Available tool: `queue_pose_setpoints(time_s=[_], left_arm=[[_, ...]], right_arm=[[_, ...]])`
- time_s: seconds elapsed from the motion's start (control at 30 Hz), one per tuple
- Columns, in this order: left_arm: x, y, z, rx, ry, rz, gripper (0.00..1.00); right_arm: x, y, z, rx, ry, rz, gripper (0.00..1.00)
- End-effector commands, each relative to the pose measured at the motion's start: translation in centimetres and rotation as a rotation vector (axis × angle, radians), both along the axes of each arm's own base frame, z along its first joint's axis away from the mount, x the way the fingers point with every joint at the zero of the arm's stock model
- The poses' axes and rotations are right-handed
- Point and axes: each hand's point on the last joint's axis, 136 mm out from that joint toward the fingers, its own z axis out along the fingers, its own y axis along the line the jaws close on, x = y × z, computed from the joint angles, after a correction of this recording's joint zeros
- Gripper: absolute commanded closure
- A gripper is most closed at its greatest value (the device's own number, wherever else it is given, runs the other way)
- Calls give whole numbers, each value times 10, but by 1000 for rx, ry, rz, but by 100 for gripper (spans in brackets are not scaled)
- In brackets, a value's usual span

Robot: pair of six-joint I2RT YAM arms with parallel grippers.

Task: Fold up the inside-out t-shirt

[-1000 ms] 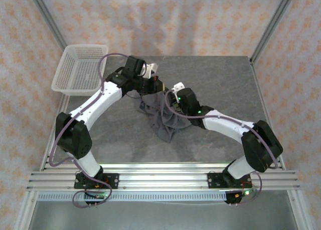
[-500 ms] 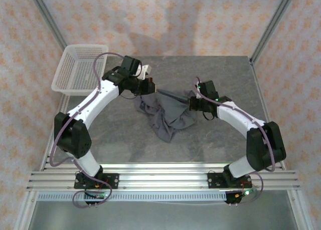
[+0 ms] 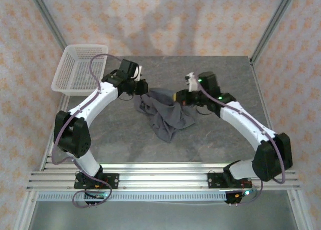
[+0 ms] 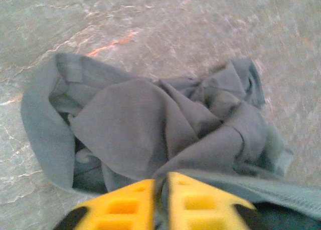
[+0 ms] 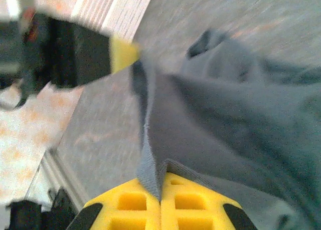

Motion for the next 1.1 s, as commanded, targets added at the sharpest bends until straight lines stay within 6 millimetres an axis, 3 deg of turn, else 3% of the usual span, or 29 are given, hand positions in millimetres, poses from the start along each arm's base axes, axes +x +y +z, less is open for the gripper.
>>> queue_pose_setpoints(time_s=[0.0, 0.07, 0.13, 0.2, 0.3, 0.4, 0.47, 0.53, 0.63, 0.73, 0.9, 1.07], left_arm=[[6, 44, -12, 28, -33, 180, 71], [-1, 73, -23, 53, -28, 278, 63], [-9, 97, -32, 50, -12, 358, 60], [-15, 106, -35, 24, 3, 384, 60], [-18, 88, -24, -67, -5, 298, 60], [-22, 70, -17, -145, 6, 231, 59], [-27, 72, -17, -134, 17, 237, 59], [-31, 78, -13, -113, 5, 261, 59], [-33, 93, -7, -73, -12, 339, 58], [-36, 111, -3, -42, -19, 441, 59], [-44, 124, 3, -42, -67, 518, 58], [-55, 129, 5, -59, -98, 549, 58]], right_arm=[[-35, 51, -11, -19, 24, 156, 92], [-30, 63, -2, 6, 26, 134, 75], [-4, 47, 14, 21, -2, 1, 67], [13, 26, 30, 37, -57, -64, 65], [26, -13, 28, -135, -222, -102, 63], [17, -22, 2, -393, -399, 84, 63], [-1, -8, -10, -487, -477, 242, 63], [-34, 24, -20, -496, -546, 441, 63], [-68, 62, -41, -515, -630, 600, 63], [-94, 84, -71, -565, -665, 800, 63], [-91, 82, -124, -727, -695, 1035, 61], [-94, 93, -145, -723, -685, 1208, 58]])
